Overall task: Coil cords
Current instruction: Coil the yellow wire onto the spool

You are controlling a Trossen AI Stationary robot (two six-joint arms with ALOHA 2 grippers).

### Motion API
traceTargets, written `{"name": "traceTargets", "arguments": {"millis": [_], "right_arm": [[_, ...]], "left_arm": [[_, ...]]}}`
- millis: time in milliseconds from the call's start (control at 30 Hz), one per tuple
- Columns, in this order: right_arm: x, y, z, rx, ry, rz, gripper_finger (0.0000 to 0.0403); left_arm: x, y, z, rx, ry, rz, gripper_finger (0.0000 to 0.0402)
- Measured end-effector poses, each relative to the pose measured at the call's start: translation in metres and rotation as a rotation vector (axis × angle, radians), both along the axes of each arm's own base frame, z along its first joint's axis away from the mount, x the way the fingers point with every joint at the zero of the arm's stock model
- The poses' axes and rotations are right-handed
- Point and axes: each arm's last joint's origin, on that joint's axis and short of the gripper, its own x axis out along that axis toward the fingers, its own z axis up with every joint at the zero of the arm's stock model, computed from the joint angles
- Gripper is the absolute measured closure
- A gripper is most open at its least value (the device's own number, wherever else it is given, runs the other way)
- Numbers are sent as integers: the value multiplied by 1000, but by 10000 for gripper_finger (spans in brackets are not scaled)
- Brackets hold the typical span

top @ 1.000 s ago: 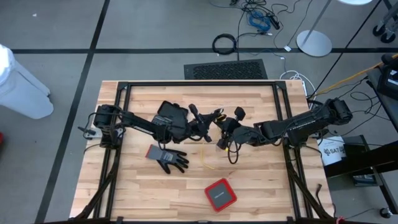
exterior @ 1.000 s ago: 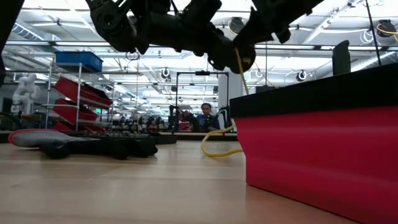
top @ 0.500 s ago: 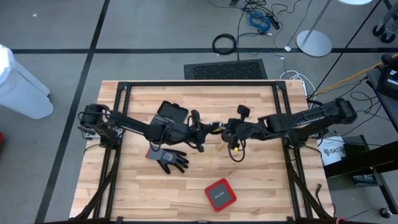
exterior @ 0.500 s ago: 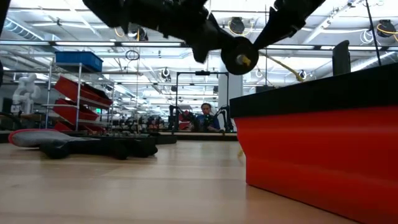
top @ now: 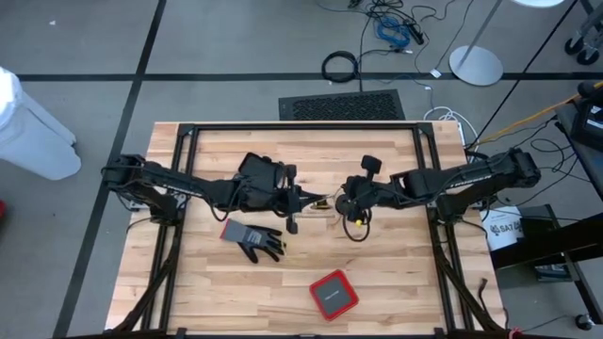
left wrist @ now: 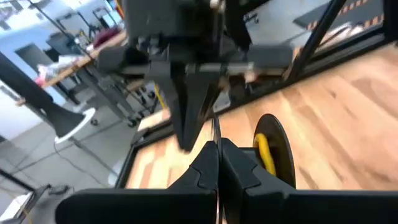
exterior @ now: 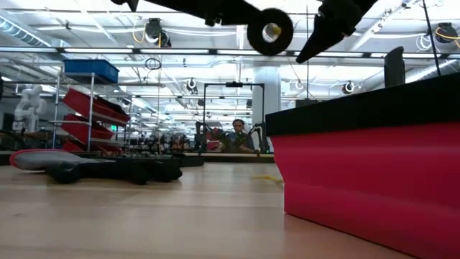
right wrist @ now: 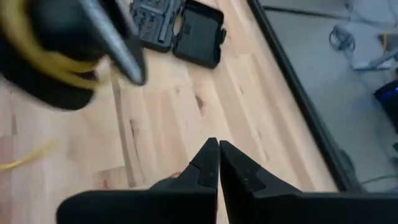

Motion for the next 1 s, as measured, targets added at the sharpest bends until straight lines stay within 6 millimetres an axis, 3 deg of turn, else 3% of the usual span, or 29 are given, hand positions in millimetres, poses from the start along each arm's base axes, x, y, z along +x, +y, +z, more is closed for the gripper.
{"name": "traceTargets", "arguments": {"millis": [333,767,1000], "right_arm": [[-6,34,-6,194,8,113,402],[-15,76,-11,354,15,196,403],[-10,98,-29,373,63,204,403]], "left_arm": [[-4,2,-15,15,163,3,401],[-4,5,-18,24,188,10,401],[-5,6,-20,23,213,14,401]]}}
